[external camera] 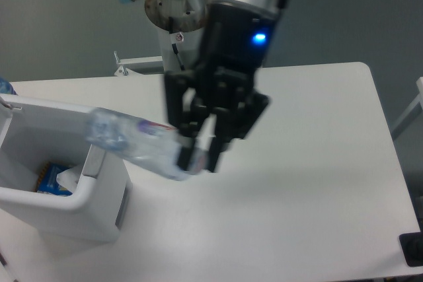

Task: Place the trash in the trash can
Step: 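Carry the bottle over the trash bin and lower it in, then open the gripper to release the bottle into the bin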

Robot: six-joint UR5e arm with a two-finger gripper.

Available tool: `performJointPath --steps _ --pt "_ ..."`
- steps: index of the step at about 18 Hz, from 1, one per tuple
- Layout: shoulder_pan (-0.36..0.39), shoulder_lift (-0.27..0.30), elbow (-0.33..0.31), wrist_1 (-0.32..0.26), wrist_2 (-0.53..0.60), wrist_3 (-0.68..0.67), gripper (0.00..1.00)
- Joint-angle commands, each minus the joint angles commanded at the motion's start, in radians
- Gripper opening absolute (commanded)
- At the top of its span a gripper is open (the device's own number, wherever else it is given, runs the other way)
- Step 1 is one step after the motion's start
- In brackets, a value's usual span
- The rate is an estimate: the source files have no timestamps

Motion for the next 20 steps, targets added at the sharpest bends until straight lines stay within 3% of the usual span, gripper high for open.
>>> performJointPath --steps 9,15,20 --pt "-0.046 0.003 -0.083 0.009 0.003 0.017 0.00" --pt "-0.075 0.005 -0.141 0.052 0.005 0.037 0.00" --pt "-0.103 -0.038 -0.140 0.086 0.014 0.037 0.00"
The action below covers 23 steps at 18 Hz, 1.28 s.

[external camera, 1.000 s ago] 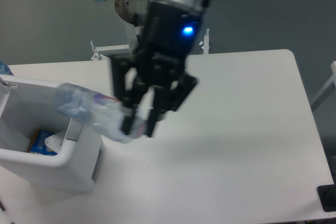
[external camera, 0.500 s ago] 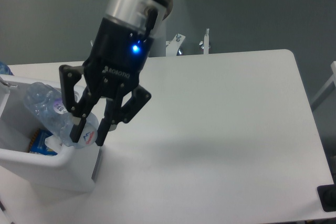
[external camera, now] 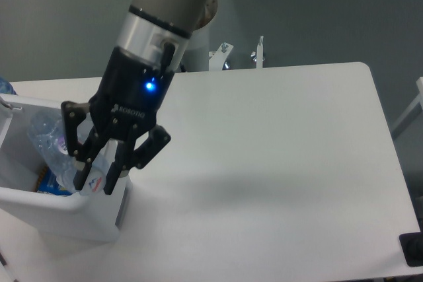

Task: Place the trash in the trash can
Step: 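Open the gripper to release the bottle into the bin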

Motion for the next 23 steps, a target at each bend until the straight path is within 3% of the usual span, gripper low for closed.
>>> performJointPath --steps 5,10,13,14,17,23 --pt "-0.022 -0.011 -0.002 0.002 0.002 0.000 0.00" --pt "-0.035 -0.012 -0.005 0.005 0.002 0.005 0.16" --pt "-0.037 -0.011 -0.008 0.006 0.002 0.017 0.43" --pt "-0.037 -0.011 -0.009 0.005 0.002 0.023 0.57" --pt "-0.037 -0.008 -0.011 0.006 0.002 0.035 0.76" --pt "-0.035 0.005 0.005 0.008 0.003 0.051 0.93"
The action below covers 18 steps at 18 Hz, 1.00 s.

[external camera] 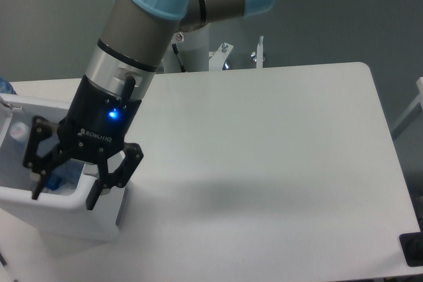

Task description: Place the trash in the trash can

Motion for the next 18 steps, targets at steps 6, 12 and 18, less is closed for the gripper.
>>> performJointPath --steps 6,12,18 --pt "0.035 -0.002 0.023 -0.002 0.086 0.071 1.00" --pt "0.132 -0.008 0.028 0.000 0.092 0.101 1.00" --pt "0.245 -0.008 -0.020 -0.012 0.141 0.225 1.00"
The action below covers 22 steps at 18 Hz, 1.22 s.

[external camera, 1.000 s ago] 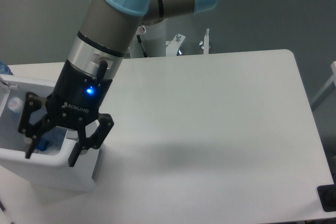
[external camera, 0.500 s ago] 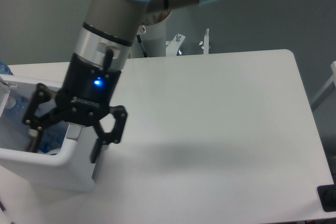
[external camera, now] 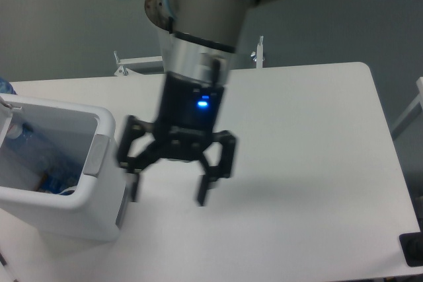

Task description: Place the trash in the trash can

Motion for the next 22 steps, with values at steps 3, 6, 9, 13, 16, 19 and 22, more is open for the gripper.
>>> performJointPath --steps 3,6,9,13,16,19,22 --pt "0.061 0.000 -0.060 -0.003 0.000 0.129 1.00" --pt "0.129 0.008 -0.150 -0.026 0.008 0.354 1.00" --pt "0.152 0.014 -0.173 -0.081 0.011 0.480 1.00" --pt "0.144 0.023 -0.167 -0.121 0.167 0.517 1.00" --pt "0.135 0.020 -0.166 -0.195 0.236 0.630 1.00" --pt "0.118 0.017 -0.166 -0.256 0.342 0.765 1.00" --pt "0.074 0.005 -0.163 -0.288 0.461 0.877 1.00"
